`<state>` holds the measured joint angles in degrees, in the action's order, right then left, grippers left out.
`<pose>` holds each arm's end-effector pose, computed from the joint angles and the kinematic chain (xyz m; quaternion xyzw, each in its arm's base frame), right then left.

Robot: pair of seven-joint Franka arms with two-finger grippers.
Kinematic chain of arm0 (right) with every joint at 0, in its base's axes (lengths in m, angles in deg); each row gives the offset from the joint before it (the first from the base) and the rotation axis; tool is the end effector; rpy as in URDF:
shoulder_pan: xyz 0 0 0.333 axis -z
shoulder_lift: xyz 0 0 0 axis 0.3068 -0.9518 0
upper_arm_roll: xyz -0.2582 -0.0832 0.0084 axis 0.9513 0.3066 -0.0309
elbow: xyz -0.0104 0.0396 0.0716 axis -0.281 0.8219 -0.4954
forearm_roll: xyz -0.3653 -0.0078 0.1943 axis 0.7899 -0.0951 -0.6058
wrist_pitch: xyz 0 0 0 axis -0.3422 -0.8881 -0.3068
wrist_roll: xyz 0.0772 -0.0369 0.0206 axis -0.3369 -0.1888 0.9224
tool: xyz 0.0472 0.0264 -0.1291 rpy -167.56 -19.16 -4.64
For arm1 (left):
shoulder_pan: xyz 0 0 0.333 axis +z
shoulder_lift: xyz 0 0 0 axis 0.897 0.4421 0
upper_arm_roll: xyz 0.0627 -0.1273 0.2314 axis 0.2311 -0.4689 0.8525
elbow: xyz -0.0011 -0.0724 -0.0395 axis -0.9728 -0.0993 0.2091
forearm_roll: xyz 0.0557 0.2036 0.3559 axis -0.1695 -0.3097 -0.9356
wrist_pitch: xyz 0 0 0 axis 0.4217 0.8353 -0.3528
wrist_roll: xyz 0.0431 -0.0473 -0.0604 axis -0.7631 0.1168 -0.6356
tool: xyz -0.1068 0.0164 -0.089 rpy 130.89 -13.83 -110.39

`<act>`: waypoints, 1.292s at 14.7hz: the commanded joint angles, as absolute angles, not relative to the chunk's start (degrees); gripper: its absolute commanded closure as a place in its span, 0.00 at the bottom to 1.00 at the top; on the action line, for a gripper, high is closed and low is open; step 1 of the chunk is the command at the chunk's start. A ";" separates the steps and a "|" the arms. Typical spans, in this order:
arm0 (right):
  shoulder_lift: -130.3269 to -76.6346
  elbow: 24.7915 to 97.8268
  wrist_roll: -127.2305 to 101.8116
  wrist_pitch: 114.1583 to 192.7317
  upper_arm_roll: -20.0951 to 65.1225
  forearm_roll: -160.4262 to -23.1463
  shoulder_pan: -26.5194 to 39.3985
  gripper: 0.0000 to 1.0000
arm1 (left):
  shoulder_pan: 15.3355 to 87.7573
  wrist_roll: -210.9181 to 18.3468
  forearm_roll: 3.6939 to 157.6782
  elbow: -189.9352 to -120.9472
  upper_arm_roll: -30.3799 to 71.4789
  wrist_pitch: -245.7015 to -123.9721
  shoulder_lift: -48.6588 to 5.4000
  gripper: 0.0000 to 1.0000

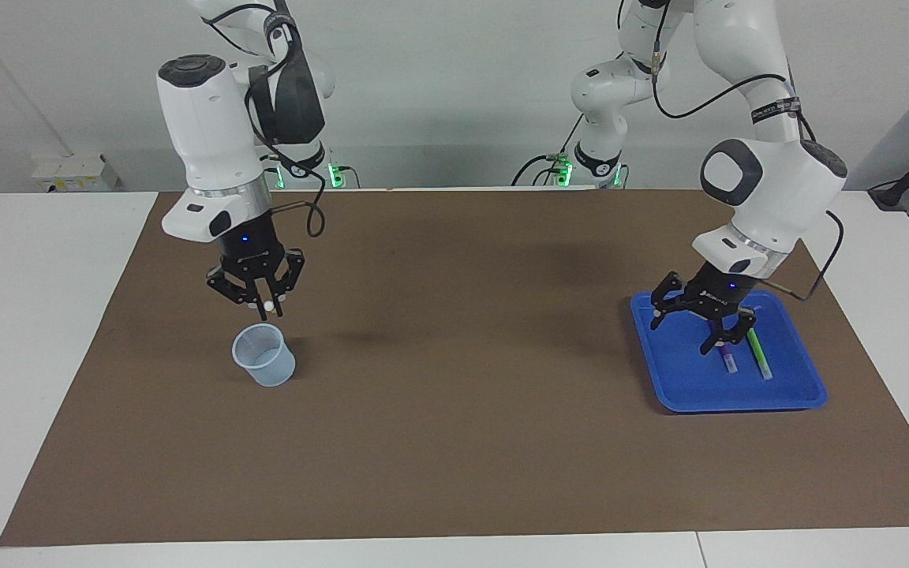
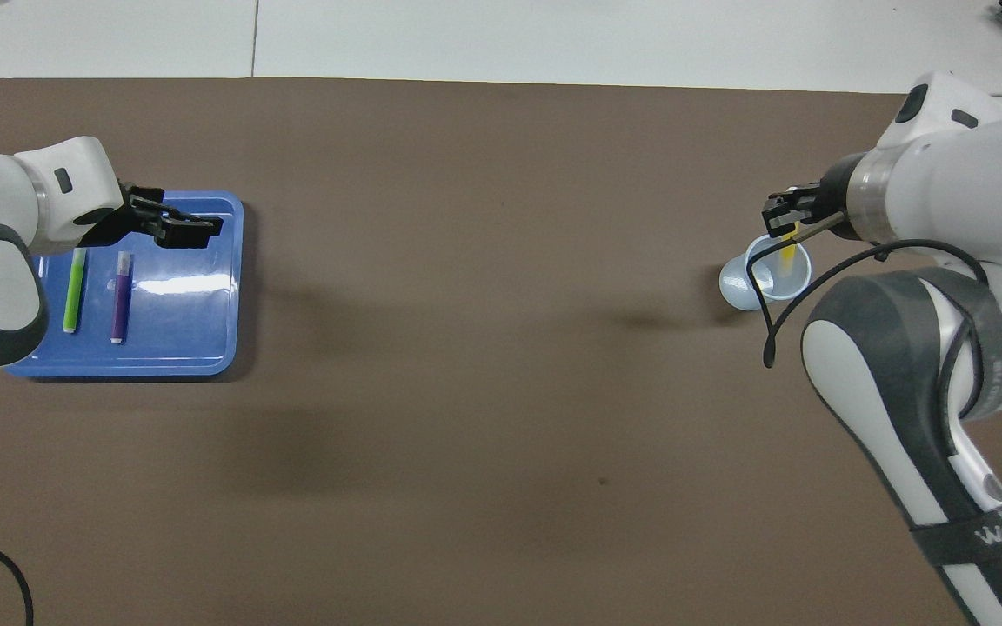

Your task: Transfer and insert pens with both arms

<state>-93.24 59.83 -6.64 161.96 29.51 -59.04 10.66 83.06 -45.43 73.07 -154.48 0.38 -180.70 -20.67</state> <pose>0.6411 0.0809 0.4521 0.9675 0.1927 0.1615 0.0263 0.6467 -0.0499 0.3590 0.9495 -0.2345 0.1724 0.1169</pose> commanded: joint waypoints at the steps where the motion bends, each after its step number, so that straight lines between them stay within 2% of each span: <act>1: -93.32 61.26 -0.78 165.22 28.57 -57.86 13.90 1.00 | 83.27 -53.39 71.63 -154.96 1.86 -179.61 -21.67 0.04; 7: -93.59 65.04 -0.05 171.10 28.48 -58.82 14.44 1.00 | 83.36 -71.86 61.09 -154.35 4.50 -175.84 -21.15 0.06; 10: -94.20 66.36 -0.23 174.18 28.48 -59.09 14.35 1.00 | 83.36 -72.23 60.82 -149.01 8.71 -174.34 -14.14 0.05; 12: -94.38 67.06 -0.23 174.89 28.40 -59.17 14.35 1.00 | 83.36 -72.32 60.82 -147.06 10.12 -172.50 -11.74 0.07; 15: -94.38 69.44 -0.23 177.87 28.40 -61.11 14.17 1.00 | 83.10 -72.58 60.73 -148.71 11.44 -172.22 -10.69 0.15; 19: -94.29 70.93 -0.75 179.11 28.40 -61.20 14.35 1.00 | 83.27 -72.76 60.30 -150.39 12.33 -172.40 -10.42 0.17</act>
<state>-94.88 69.26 -0.91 177.54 28.96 -59.97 13.63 83.64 -71.36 61.86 -150.13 11.62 -173.32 -9.93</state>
